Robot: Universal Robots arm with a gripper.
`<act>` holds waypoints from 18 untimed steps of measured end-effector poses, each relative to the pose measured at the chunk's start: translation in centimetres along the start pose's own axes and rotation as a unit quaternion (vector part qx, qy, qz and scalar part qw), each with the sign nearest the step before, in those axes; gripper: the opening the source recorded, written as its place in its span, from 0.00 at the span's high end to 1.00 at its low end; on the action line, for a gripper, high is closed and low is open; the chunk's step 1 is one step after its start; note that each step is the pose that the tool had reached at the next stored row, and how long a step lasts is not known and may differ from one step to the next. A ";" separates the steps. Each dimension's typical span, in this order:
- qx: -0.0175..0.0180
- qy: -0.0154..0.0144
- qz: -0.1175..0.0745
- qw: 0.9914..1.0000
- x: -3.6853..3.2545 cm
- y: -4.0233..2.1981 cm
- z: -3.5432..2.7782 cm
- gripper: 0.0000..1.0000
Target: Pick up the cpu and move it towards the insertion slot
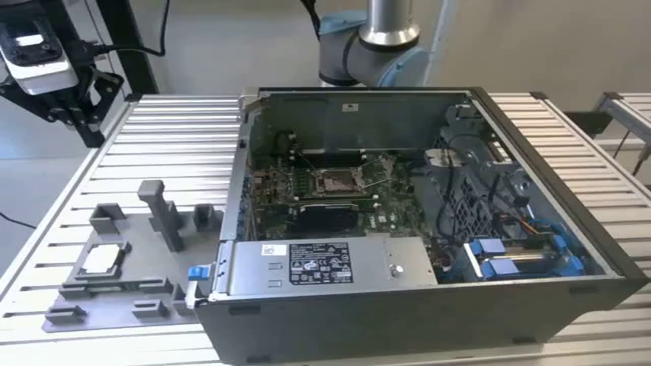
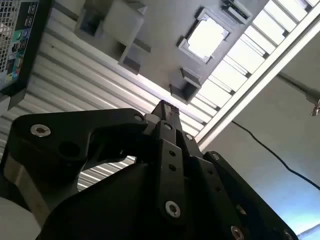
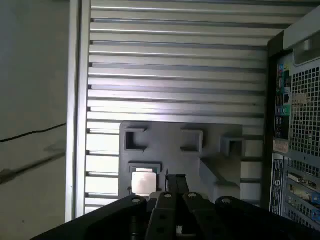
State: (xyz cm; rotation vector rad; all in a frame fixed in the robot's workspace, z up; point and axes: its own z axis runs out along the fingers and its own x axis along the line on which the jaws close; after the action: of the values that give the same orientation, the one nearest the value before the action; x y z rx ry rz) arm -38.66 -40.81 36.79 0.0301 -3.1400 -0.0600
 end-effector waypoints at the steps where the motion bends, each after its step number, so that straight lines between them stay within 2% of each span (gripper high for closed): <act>1: 0.000 0.000 0.000 1.000 0.00 0.00 0.00 1.00; 13: 0.000 0.000 0.000 1.000 0.04 -0.01 -0.01 1.00; 15: 0.000 0.000 0.000 1.000 0.29 -0.05 0.01 1.00; 18: 0.000 0.000 0.000 1.000 1.06 -0.30 0.04 1.00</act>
State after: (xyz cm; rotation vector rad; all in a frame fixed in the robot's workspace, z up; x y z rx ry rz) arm -39.72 -41.13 36.74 0.0300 -3.1400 -0.0601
